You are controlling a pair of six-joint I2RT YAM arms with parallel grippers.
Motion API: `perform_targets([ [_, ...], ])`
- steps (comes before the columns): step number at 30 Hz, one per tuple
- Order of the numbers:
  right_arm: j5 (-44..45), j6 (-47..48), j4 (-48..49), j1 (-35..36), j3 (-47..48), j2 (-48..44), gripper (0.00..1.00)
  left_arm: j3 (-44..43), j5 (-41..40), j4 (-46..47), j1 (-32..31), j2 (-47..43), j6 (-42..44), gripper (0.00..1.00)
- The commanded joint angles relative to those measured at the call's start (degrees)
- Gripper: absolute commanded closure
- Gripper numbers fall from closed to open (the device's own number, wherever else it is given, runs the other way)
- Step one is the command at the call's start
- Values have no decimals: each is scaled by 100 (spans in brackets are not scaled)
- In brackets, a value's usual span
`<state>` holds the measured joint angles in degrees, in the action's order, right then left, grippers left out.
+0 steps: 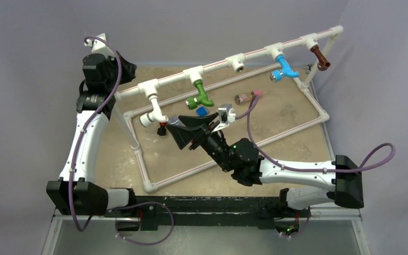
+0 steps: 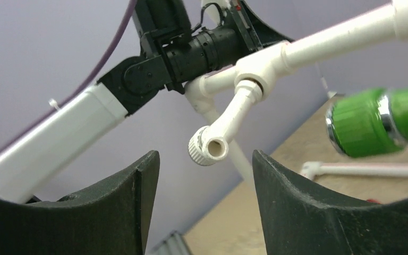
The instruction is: Install the water faucets
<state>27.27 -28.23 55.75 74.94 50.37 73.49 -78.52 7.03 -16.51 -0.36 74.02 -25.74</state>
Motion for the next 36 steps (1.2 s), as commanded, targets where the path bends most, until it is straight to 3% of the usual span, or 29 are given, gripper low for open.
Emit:
perform_targets([
  [1, -571, 2351, -688, 3, 575, -192, 34, 329, -52, -621, 19, 159, 113, 100],
  [11, -1612, 6548, -1808, 180, 1225, -328, 32, 329, -17, -610, 20, 166, 104, 100],
  [19, -780, 9851, -2327, 485, 1388, 108, 29, 324, -26, -622, 19, 157, 104, 100],
  [27, -275, 11437, -2284, 619, 1440, 474, 28, 320, -13, -621, 18, 157, 98, 100],
  [31, 71, 12301, -1694, 670, 1355, 761, 28, 322, -7, -622, 27, 152, 95, 100],
  [36, 291, 12674, -1547, 671, 1610, 1076, 28, 329, -9, -618, 28, 161, 95, 100],
])
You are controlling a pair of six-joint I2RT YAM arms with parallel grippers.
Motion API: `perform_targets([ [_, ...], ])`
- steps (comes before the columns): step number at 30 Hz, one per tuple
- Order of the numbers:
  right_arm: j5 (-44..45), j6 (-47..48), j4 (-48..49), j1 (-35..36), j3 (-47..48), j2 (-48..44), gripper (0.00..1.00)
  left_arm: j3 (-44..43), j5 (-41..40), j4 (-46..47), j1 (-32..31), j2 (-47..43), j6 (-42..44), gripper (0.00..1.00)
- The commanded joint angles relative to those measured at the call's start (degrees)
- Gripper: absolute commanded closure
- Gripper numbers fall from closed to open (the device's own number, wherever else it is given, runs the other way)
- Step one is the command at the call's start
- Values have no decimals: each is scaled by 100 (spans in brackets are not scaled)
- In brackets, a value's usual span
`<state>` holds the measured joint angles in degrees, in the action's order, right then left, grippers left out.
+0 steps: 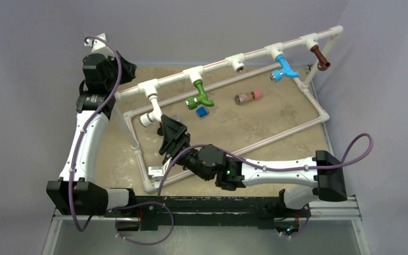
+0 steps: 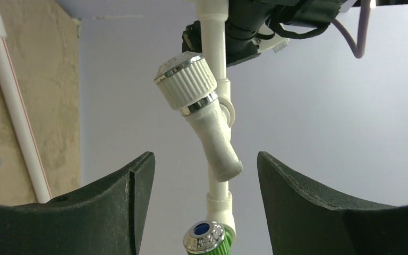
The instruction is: Install the water faucets
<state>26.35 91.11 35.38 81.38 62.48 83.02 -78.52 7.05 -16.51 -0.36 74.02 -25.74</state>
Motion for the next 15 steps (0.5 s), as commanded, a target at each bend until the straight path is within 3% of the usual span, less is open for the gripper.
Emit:
perform_targets([
  [1, 416, 763, 483, 26, 482, 185, 28, 329, -3, -621, 27, 165, 95, 100],
  [15, 285, 813, -404, -184, 1534, 1001, 30, 320, 47, -609, 35, 174, 98, 100],
])
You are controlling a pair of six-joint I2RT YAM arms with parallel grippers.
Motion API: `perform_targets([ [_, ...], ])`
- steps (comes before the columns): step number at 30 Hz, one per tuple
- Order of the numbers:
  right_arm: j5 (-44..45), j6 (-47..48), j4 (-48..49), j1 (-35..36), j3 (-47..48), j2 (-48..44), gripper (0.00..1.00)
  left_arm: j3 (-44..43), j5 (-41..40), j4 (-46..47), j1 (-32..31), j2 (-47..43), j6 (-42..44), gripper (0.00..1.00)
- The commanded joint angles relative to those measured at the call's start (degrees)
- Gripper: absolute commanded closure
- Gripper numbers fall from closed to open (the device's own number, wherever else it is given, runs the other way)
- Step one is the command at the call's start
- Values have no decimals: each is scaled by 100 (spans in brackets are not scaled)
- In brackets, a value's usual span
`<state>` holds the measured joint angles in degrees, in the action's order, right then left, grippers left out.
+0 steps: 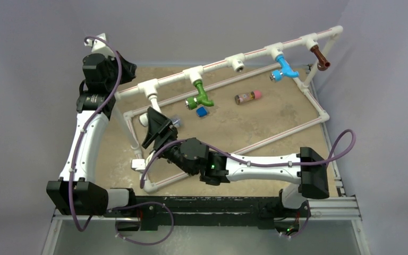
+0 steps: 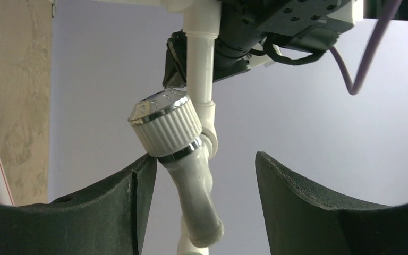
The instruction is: Install the water faucets
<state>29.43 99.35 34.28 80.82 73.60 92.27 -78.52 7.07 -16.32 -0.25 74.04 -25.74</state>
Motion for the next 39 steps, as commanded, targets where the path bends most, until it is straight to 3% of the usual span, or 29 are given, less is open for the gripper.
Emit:
perform_targets([
  [1, -18, -65, -388, -160, 462, 103, 31, 320, 52, -628, 25, 172, 95, 100],
  [6, -61, -214, -405, -259, 486, 172, 36, 320, 147, -627, 25, 191, 69, 100],
  [10, -7, -343, -373, -277, 590, 294, 48, 320, 169, -627, 25, 186, 60, 100],
  [13, -37, -494, -269, -279, 598, 337, 63, 320, 160, -627, 25, 181, 64, 100],
  [18, 19, -940, -128, -276, 618, 422, 100, 320, 171, -627, 25, 168, 69, 100],
  [27, 125, -2689, 1621, -277, 255, 494, 100, 319, 181, -601, 25, 155, 78, 100],
  [39, 1056, -7865, 3190, -268, -75, 669, 100, 325, 237, -592, 25, 133, 78, 100],
])
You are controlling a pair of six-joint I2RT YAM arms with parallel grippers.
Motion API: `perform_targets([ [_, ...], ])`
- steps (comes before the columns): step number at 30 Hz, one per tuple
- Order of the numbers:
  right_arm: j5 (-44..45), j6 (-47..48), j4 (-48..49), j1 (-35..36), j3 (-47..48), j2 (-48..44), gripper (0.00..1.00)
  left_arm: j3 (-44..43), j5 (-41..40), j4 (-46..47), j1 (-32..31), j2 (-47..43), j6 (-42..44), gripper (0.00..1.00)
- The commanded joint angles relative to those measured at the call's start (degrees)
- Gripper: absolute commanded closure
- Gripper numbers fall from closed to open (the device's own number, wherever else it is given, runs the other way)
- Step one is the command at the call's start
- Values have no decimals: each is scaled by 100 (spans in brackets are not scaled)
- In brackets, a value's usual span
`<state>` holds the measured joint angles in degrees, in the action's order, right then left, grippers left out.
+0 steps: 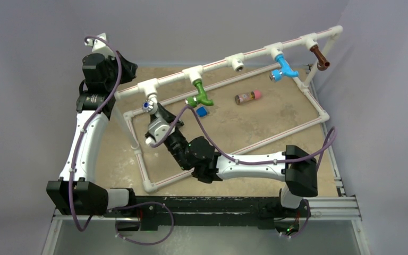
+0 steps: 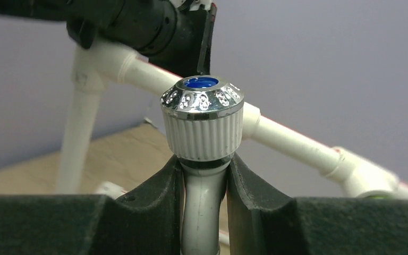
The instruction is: Install the water faucets
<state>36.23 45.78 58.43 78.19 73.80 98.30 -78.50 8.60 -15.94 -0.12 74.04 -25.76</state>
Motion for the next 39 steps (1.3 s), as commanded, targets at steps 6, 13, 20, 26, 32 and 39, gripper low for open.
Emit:
perform_targets([
  [6, 363, -4700, 529, -6, -8, 65, 100, 326, 127, -595, 12, 80, 95, 100],
  [13, 361, -6321, 483, -15, -108, -18, 100, 208, 105, -545, 12, -16, 221, 100],
  [20, 294, -7072, 319, -54, -316, -151, 100, -434, 269, -773, 12, 146, 266, 100],
  [26, 92, -8125, 265, -260, -688, -330, 100, -960, 255, -884, 12, 185, 229, 100],
  [32, -309, -9486, 545, -421, -918, -328, 100, -1189, 250, -836, -48, 223, 327, 100],
  [39, -718, -11706, 547, -522, -828, -119, 100, -733, 516, -360, -318, 159, 694, 100],
])
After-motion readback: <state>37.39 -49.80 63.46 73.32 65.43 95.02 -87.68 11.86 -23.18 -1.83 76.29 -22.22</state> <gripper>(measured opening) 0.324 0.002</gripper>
